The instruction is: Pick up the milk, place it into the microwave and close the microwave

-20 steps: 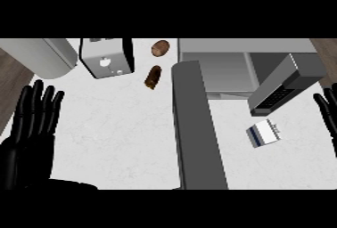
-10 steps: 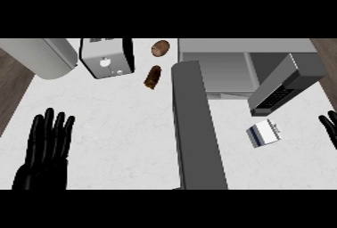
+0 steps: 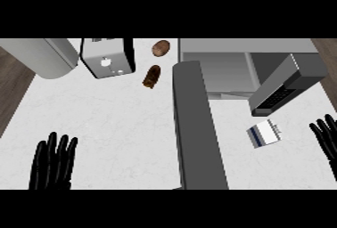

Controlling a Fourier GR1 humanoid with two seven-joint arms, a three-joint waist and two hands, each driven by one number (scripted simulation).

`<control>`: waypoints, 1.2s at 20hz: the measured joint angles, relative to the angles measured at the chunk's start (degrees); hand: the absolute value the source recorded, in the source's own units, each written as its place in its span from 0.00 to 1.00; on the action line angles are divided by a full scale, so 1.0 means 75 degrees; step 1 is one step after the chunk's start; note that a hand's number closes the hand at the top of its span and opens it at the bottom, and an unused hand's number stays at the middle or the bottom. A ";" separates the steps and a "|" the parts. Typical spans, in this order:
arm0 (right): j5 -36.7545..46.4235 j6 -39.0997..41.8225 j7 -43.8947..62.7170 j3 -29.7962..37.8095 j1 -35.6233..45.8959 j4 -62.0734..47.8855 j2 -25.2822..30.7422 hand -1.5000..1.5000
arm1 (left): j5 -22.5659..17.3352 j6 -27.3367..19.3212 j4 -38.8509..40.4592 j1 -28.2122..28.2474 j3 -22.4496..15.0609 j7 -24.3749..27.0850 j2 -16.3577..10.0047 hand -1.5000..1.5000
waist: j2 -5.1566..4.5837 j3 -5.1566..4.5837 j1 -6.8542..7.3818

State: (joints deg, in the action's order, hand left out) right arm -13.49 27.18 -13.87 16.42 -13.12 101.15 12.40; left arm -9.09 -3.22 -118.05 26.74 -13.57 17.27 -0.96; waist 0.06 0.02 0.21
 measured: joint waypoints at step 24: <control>0.2293 -0.1346 -0.3993 0.0445 0.2644 -0.6977 0.0247 0.00 | -0.0083 0.0456 0.0303 0.1411 -0.0348 0.1554 -0.0251 0.00 | -0.0016 0.0005 0.0064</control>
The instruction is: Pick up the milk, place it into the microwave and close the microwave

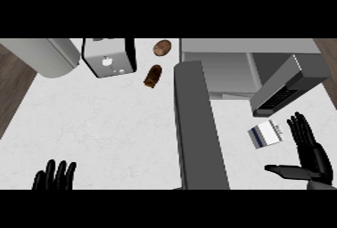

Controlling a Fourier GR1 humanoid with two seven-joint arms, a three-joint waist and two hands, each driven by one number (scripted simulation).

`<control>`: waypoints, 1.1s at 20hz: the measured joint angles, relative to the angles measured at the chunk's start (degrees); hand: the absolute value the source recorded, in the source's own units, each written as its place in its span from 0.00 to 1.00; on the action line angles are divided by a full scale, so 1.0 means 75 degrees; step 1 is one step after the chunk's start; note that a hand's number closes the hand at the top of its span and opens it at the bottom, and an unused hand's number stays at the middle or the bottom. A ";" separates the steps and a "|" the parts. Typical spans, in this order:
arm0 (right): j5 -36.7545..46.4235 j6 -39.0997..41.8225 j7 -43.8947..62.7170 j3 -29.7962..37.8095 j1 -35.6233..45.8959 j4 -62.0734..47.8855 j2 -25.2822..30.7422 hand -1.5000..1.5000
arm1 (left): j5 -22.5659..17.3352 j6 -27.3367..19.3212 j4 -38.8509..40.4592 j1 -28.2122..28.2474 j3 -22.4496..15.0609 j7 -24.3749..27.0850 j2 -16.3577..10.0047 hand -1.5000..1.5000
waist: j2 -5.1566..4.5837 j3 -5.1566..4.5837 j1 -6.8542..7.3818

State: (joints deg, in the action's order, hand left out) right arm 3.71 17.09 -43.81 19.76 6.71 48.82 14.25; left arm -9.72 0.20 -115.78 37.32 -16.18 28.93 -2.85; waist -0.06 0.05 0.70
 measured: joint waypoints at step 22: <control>0.0658 -0.0892 -0.1920 -0.0120 0.1681 -0.3848 0.0405 0.00 | -0.0233 0.0134 -0.0143 0.0478 -0.0075 0.0372 -0.0300 0.00 | -0.0029 0.0016 0.0078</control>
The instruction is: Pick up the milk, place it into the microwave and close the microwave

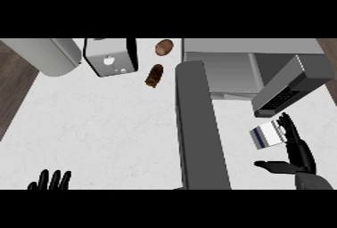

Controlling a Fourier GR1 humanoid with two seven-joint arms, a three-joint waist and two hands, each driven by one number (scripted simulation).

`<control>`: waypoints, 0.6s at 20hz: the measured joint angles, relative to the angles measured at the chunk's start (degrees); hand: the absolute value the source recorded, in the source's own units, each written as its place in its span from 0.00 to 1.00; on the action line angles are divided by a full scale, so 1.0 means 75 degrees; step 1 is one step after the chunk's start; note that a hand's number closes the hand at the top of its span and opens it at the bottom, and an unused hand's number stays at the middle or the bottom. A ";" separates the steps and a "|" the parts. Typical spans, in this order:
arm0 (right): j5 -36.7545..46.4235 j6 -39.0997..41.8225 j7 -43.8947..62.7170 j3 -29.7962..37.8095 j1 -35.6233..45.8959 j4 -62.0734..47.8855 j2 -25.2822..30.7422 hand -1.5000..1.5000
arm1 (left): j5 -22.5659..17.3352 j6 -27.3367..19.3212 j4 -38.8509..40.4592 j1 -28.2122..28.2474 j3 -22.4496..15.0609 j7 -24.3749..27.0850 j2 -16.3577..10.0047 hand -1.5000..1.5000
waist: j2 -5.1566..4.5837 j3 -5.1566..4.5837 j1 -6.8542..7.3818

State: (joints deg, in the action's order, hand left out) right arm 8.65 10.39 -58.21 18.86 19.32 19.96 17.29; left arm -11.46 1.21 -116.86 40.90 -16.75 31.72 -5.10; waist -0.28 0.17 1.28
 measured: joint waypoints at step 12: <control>-0.0123 -0.0174 -0.0075 0.0070 0.0479 -0.0506 -0.0169 1.00 | -0.0023 0.0155 0.0286 0.0162 0.0016 0.0457 -0.0105 0.00 | -0.0002 -0.0002 0.0008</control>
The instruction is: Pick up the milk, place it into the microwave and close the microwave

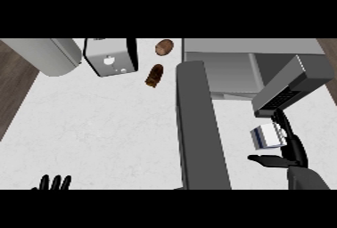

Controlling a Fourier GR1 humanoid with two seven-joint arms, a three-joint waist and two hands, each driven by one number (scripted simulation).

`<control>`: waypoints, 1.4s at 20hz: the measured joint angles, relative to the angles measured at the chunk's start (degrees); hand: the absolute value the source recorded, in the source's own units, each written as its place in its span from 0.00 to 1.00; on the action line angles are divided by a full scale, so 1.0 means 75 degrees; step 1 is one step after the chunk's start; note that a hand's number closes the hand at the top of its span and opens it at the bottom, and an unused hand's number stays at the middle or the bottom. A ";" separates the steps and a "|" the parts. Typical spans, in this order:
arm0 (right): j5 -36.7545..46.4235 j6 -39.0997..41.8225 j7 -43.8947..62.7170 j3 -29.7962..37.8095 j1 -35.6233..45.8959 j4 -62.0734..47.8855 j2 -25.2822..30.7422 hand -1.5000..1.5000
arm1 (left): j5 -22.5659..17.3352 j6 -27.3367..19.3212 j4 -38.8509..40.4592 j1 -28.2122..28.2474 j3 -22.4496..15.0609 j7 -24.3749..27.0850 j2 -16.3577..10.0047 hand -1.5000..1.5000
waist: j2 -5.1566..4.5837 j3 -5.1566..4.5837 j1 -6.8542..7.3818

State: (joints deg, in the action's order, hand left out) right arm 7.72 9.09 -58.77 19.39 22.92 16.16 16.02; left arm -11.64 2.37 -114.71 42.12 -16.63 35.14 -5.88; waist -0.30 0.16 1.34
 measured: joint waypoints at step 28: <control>-0.0266 -0.1628 -0.0515 0.0653 0.1031 -0.0103 -0.1074 1.00 | -0.0215 0.0050 -0.0140 -0.0034 -0.0051 -0.0184 -0.0141 0.00 | -0.0016 -0.0002 0.0024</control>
State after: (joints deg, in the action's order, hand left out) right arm 5.73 -3.12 -62.64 24.28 30.65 15.39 7.96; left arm -13.25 2.75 -115.76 41.87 -17.01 33.77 -6.94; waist -0.42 0.14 1.52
